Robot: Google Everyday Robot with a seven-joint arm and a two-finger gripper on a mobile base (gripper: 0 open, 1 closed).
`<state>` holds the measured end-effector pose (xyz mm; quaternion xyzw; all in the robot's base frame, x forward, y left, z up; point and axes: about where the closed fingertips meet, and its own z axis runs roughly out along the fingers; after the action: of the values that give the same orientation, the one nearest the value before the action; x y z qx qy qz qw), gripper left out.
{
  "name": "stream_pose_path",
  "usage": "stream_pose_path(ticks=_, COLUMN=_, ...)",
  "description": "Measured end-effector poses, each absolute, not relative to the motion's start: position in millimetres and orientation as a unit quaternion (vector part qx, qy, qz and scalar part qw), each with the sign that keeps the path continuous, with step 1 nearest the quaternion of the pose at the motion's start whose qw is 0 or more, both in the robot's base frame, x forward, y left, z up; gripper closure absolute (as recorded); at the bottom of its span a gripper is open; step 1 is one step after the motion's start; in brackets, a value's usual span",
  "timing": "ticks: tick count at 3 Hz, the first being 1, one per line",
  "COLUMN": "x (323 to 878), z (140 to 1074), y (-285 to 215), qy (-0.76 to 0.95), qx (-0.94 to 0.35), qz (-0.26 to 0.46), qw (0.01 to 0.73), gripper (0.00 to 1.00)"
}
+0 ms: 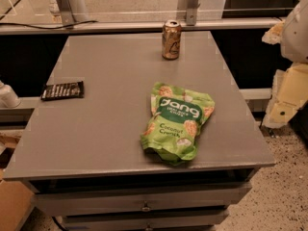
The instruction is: Pick green rice chip bag
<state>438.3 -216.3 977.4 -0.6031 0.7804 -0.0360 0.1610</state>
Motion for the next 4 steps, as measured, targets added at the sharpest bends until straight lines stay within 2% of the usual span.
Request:
stream_pose_path(ticks=2, x=441.6, z=976.2, y=-215.2, qy=0.77, qx=-0.615, qz=-0.032, qw=0.166, gripper=0.0)
stream_pose_path(ticks=4, x=437.8, z=957.2, y=-192.3, qy=0.677, qx=-0.713, qz=-0.072, qw=0.166, gripper=0.0)
